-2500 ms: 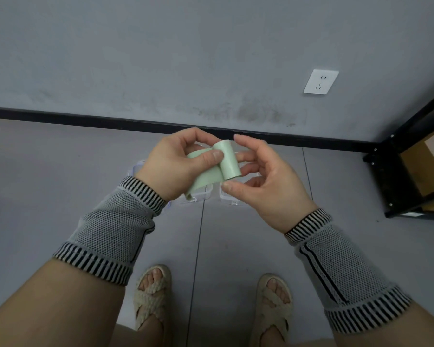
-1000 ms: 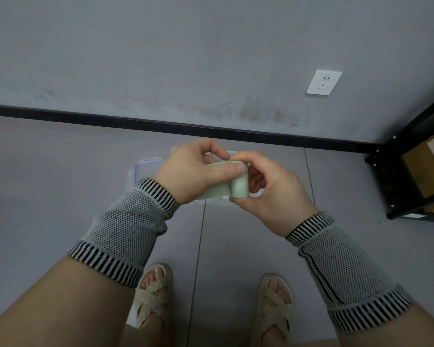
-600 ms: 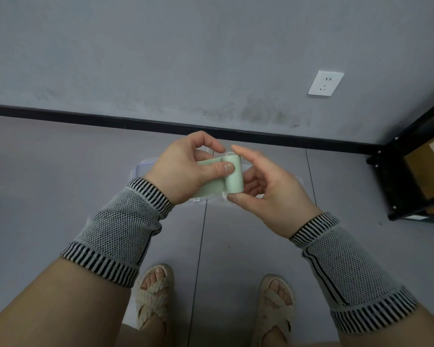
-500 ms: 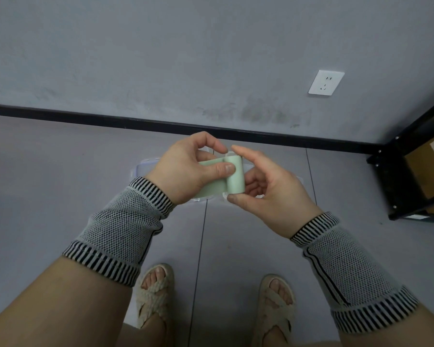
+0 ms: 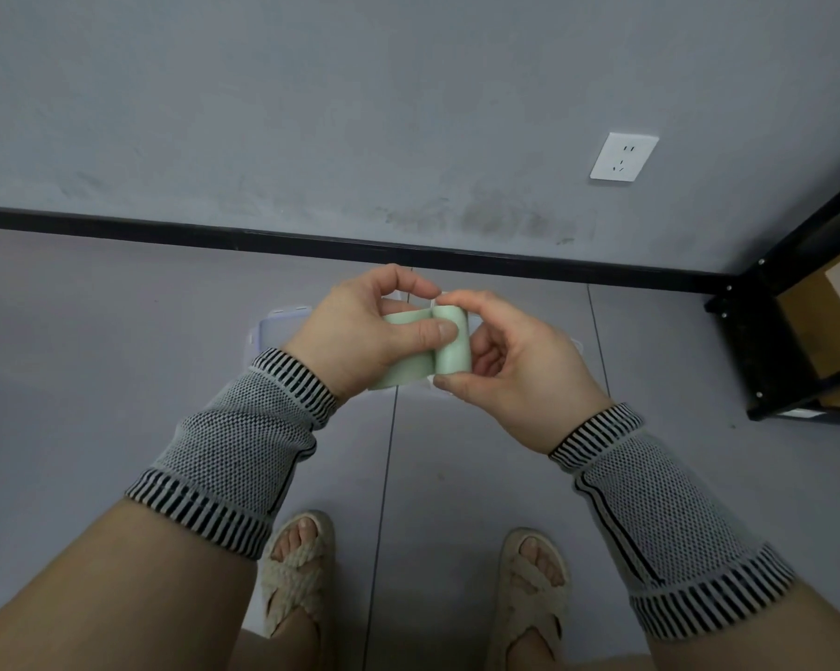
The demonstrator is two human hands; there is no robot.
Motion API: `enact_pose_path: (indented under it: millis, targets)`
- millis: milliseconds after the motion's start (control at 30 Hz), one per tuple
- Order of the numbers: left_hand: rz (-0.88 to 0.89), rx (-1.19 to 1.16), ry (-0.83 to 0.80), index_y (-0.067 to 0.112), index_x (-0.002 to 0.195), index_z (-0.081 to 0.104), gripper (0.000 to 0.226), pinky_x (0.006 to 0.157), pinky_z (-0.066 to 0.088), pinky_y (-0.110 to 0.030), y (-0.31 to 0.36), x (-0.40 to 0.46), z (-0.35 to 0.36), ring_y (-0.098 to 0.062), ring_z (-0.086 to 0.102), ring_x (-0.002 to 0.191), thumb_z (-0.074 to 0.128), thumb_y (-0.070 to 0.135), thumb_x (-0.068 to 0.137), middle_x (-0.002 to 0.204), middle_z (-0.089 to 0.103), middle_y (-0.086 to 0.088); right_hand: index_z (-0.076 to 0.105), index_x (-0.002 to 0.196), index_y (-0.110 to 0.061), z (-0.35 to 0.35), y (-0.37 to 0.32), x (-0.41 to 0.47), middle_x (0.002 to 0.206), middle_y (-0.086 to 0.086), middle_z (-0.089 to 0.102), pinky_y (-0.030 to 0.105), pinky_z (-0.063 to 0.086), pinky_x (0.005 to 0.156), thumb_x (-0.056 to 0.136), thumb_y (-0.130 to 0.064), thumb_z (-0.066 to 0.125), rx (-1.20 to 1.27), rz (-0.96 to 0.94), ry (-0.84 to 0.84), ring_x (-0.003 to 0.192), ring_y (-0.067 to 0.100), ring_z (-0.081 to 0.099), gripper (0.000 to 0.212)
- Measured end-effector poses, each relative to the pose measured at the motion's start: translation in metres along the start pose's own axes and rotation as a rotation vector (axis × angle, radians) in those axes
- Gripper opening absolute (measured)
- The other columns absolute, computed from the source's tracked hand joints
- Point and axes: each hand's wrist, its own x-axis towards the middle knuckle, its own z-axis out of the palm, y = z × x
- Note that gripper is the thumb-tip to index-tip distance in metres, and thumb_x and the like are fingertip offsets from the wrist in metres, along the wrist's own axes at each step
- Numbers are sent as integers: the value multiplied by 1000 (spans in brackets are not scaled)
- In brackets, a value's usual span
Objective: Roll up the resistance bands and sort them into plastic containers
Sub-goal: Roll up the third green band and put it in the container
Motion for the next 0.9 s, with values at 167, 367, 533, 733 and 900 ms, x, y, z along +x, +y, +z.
enact_pose_path:
  millis: [167,367,533,733,900]
  targets:
    - [3,-59,-54,20,93,62,29,60,56,-30,1,0,-1,-21,65,67,76,18,67,81,68,-13,39,127,-54,0,-1,-2,72,-2,58,23,51,68,73,-20,79,44,0,-23,63,6,57,75]
    - [-9,-106,-118,16,106,59,39,59,54,-28,4,-1,-5,-21,66,69,68,19,68,85,67,-15,40,121,-56,1,0,-2,70,3,63,28,54,71,73,-22,80,100,12,-45,63,8,60,71]
    - [-13,-47,-98,19,111,58,33,55,50,-20,6,-4,-6,-12,66,65,69,8,82,88,69,-13,48,122,-44,3,1,-1,65,2,62,23,50,66,72,-21,80,124,26,-45,57,5,56,64]
    - [-5,10,28,26,103,62,34,61,55,-24,4,-2,-2,-10,66,64,74,10,76,73,70,1,52,121,-38,5,0,-1,66,1,64,34,54,72,72,-25,80,-11,43,11,62,8,60,58]
    - [-35,-154,129,21,96,61,35,63,53,-32,3,-1,5,-23,64,69,80,6,69,85,68,-14,50,119,-41,5,1,3,69,-2,65,30,55,72,73,-26,79,-14,65,89,64,6,62,56]
